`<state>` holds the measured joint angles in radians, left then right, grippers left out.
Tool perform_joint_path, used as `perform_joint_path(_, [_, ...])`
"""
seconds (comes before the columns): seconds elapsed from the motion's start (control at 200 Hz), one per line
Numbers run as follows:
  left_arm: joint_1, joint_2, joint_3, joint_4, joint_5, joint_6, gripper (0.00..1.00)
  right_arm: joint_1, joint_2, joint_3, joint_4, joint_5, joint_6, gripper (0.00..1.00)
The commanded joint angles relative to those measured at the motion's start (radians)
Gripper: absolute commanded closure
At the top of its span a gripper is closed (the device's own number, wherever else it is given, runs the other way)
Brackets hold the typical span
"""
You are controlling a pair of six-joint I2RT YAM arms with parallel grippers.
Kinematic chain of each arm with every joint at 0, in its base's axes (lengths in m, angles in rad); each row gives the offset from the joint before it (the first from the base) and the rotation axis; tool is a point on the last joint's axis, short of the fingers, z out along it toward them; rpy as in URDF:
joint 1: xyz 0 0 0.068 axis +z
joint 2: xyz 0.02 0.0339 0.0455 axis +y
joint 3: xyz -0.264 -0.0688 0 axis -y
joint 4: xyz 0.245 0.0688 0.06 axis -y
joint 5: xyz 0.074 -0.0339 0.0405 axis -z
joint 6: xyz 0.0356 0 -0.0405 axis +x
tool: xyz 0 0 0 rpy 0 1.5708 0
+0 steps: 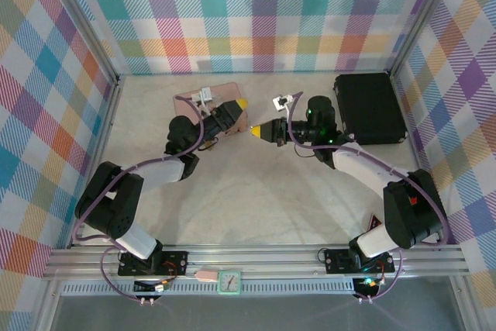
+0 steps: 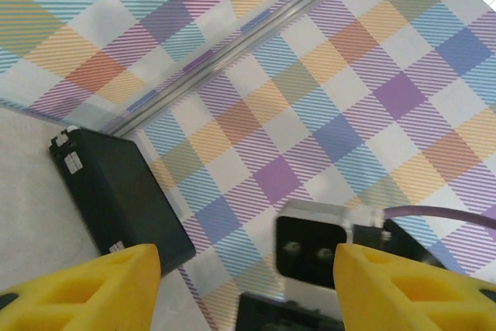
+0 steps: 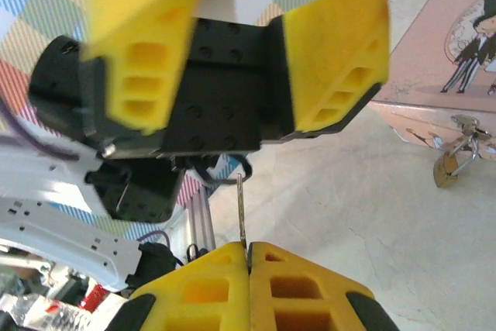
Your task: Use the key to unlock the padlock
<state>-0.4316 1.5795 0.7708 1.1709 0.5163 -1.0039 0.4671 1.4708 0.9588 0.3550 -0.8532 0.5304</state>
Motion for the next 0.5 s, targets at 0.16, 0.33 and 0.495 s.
perform_joint_path(0.16, [0.024,-0.014,0.055,-0.060,0.236,-0.032,0.39,-0.044,-0.032,0.117,-0.342,-0.096,-0.227,1.00])
perform_joint_path(0.33, [0.008,-0.021,0.047,-0.064,0.253,-0.027,0.41,-0.051,-0.013,0.145,-0.364,-0.098,-0.233,1.00])
perform_joint_path(0.495, [-0.021,0.005,0.047,-0.050,0.233,-0.027,0.43,-0.051,0.011,0.149,-0.309,-0.113,-0.191,1.00])
